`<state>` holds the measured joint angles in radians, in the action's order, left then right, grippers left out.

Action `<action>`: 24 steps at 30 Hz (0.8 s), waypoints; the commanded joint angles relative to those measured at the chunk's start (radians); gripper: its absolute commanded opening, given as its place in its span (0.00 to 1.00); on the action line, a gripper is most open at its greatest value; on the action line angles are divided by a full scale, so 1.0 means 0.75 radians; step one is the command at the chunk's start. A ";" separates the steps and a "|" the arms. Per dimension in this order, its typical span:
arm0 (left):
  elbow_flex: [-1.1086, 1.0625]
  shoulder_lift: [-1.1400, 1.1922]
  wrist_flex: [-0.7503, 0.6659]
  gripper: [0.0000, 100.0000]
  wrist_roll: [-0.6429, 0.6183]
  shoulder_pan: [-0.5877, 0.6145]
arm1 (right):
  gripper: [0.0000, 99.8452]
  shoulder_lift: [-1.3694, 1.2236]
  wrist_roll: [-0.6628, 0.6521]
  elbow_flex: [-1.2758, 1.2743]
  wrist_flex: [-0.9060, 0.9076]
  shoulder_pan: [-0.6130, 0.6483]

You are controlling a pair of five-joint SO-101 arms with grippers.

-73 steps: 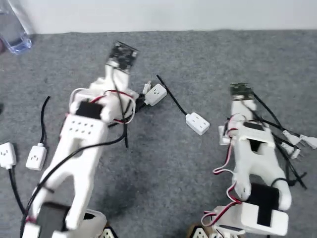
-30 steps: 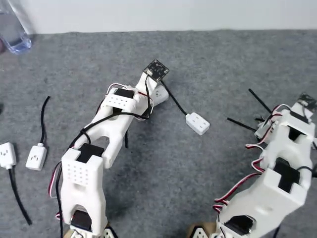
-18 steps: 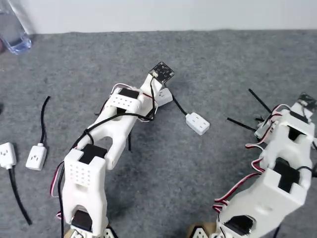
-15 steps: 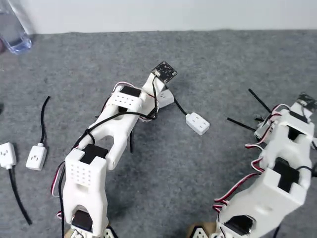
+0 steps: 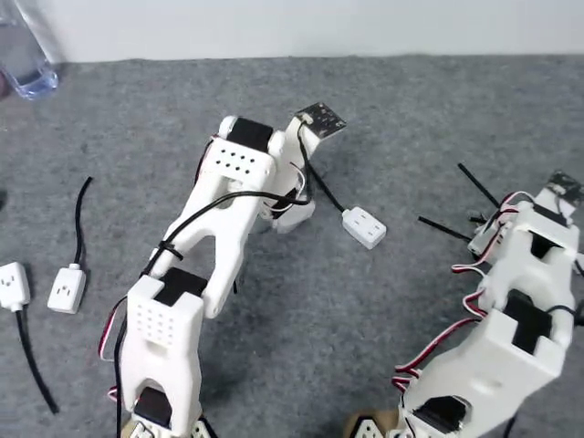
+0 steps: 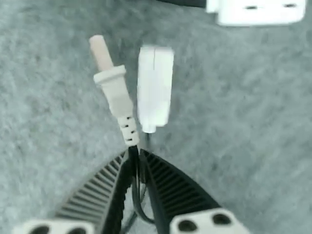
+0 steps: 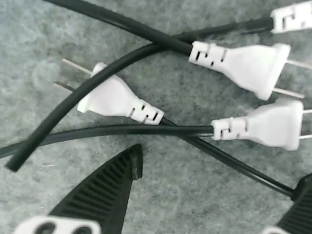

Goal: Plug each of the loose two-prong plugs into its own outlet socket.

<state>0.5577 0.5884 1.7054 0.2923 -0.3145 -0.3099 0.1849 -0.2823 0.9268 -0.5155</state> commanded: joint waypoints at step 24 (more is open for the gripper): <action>-0.191 -0.088 -0.104 0.07 0.170 0.053 | 0.46 0.001 0.010 0.065 0.009 0.017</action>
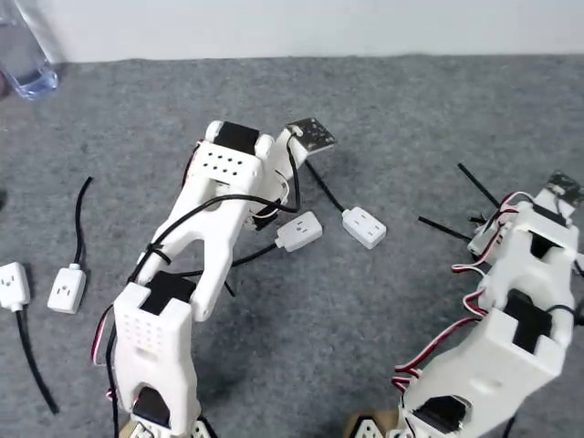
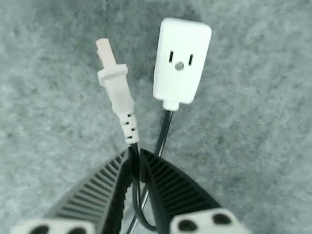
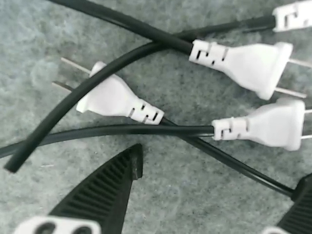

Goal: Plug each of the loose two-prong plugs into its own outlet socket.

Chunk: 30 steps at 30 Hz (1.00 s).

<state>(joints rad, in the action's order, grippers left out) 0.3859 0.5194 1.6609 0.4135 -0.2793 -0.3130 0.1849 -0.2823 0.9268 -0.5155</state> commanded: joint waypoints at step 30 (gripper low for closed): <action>-0.007 0.188 -0.325 0.23 0.088 -0.219 | 0.46 0.003 -0.035 0.068 0.005 0.021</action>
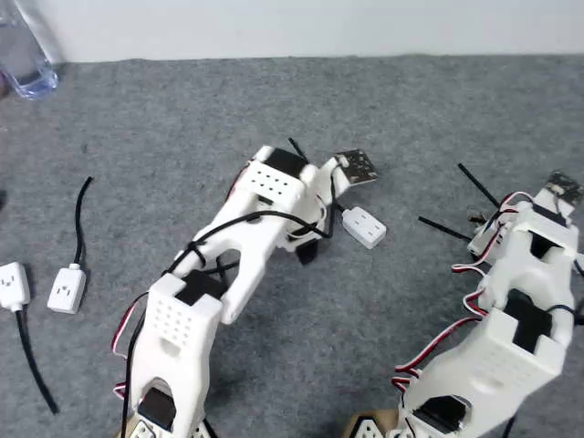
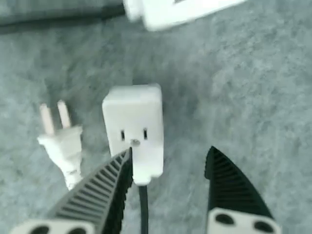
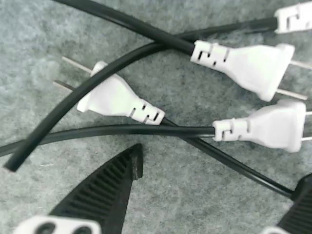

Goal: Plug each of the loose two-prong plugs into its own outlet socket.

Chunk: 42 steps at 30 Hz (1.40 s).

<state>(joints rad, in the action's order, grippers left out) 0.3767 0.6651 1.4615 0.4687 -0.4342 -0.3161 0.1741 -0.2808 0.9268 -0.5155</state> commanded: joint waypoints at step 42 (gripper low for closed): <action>0.388 0.057 0.354 0.01 0.084 0.047 | 0.46 0.007 -0.020 0.065 -0.011 0.036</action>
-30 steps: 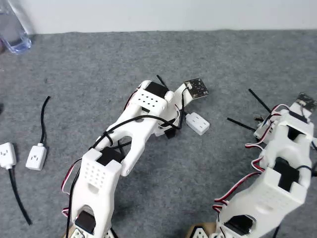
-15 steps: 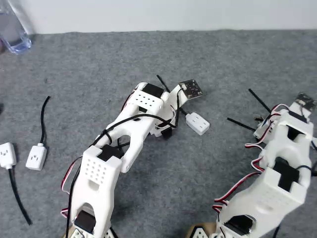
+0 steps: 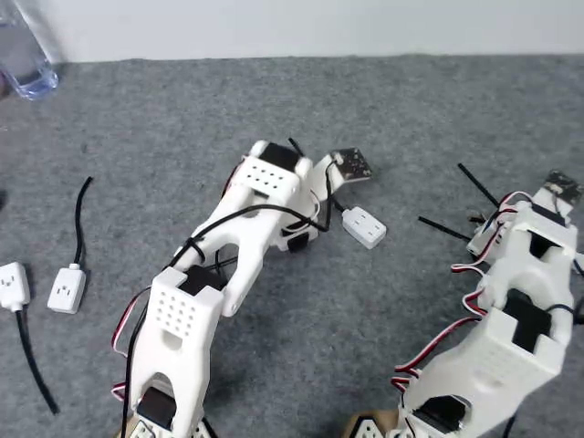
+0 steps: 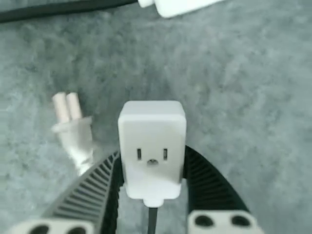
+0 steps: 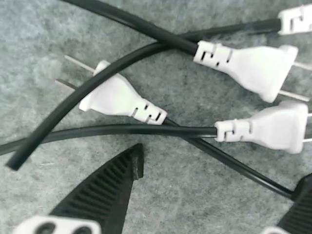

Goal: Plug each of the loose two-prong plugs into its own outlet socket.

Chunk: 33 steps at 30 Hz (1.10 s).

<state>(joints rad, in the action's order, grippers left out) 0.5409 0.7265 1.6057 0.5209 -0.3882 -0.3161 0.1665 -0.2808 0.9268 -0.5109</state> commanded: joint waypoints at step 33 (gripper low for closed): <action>-0.097 -1.385 0.200 0.01 -0.221 0.133 | 0.46 0.005 -0.010 0.065 -0.013 0.048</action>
<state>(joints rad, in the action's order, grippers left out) 0.4657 -0.2079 1.7346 0.3629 -0.3514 -0.3161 0.1665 -0.2808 0.9268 -0.5017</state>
